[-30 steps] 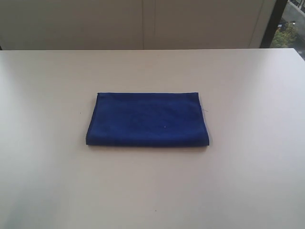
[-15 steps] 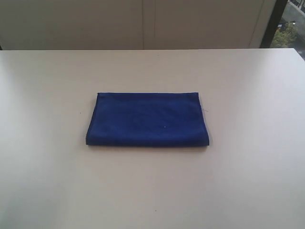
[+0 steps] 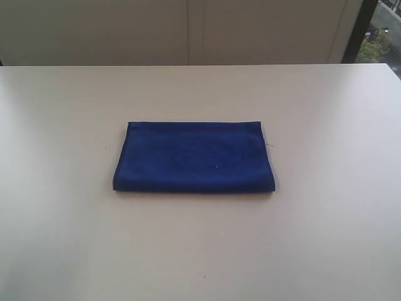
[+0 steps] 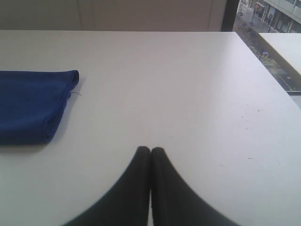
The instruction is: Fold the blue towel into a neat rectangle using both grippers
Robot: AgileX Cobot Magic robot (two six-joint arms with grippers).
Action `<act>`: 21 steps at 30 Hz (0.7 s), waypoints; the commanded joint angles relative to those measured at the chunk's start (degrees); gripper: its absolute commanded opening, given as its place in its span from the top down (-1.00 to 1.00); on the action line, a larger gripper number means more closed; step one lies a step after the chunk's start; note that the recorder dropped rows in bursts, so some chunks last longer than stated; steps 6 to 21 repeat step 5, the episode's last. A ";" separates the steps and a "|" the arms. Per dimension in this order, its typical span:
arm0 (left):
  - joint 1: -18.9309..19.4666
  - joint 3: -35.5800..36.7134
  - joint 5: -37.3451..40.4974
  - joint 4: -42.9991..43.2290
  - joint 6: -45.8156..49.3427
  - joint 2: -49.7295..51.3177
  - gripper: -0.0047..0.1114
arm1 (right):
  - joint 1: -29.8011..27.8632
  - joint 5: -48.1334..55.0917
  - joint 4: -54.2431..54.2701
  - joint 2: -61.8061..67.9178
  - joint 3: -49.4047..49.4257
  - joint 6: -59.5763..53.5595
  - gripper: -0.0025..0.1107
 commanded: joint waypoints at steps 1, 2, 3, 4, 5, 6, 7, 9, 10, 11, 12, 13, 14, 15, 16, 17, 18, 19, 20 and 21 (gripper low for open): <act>0.26 0.40 -0.25 -0.02 -0.49 -0.24 0.92 | -0.55 -0.81 -0.27 -0.23 0.32 -0.03 0.96; 0.26 0.40 -0.25 -0.02 -0.49 -0.24 0.92 | -0.55 -0.81 -0.27 -0.23 0.32 -0.03 0.96; 0.26 0.40 -0.25 -0.02 -0.49 -0.24 0.92 | -0.55 -0.81 -0.27 -0.23 0.32 -0.03 0.96; 0.26 0.40 -0.25 -0.02 -0.49 -0.24 0.92 | -0.55 -0.81 -0.27 -0.23 0.32 -0.03 0.96; 0.26 0.40 -0.25 -0.02 -0.49 -0.24 0.92 | -0.55 -0.81 -0.27 -0.23 0.32 -0.03 0.96; 0.26 0.40 -0.25 -0.02 -0.49 -0.24 0.92 | -0.55 -0.81 -0.27 -0.23 0.32 -0.03 0.96; 0.26 0.40 -0.25 -0.02 -0.49 -0.24 0.92 | -0.55 -0.81 -0.27 -0.23 0.32 -0.03 0.96; 0.26 0.40 -0.25 -0.02 -0.49 -0.24 0.92 | -0.55 -0.81 -0.27 -0.23 0.32 -0.03 0.96; 0.26 0.40 -0.25 -0.02 -0.49 -0.24 0.92 | -0.55 -0.81 -0.27 -0.23 0.32 -0.03 0.96; 0.26 0.40 -0.25 -0.02 -0.49 -0.24 0.92 | -0.55 -0.81 -0.27 -0.23 0.32 -0.03 0.96; 0.26 0.40 -0.25 -0.02 -0.49 -0.24 0.92 | -0.55 -0.81 -0.27 -0.23 0.32 -0.03 0.96; 0.26 0.40 -0.25 -0.02 -0.49 -0.24 0.92 | -0.55 -0.81 -0.27 -0.23 0.32 -0.03 0.96; 0.26 0.40 -0.25 -0.02 -0.49 -0.24 0.92 | -0.55 -0.81 -0.27 -0.23 0.32 -0.03 0.96; 0.26 0.40 -0.25 -0.02 -0.49 -0.24 0.92 | -0.55 -0.81 -0.27 -0.23 0.32 -0.03 0.96; 0.26 0.40 -0.25 -0.02 -0.49 -0.24 0.92 | -0.55 -0.81 -0.27 -0.23 0.32 -0.03 0.96; 0.26 0.40 -0.25 -0.02 -0.49 -0.24 0.92 | -0.55 -0.81 -0.27 -0.23 0.32 -0.03 0.96; 0.26 0.40 -0.25 -0.02 -0.49 -0.24 0.92 | -0.55 -0.81 -0.27 -0.23 0.32 -0.03 0.96; 0.26 0.40 -0.25 -0.02 -0.49 -0.24 0.92 | -0.55 -0.81 -0.27 -0.23 0.32 -0.03 0.96; 0.26 0.40 -0.25 -0.02 -0.49 -0.24 0.92 | -0.55 -0.81 -0.27 -0.23 0.32 -0.03 0.96; 0.26 0.40 -0.25 -0.02 -0.49 -0.24 0.92 | -0.55 -0.81 -0.27 -0.23 0.32 -0.03 0.96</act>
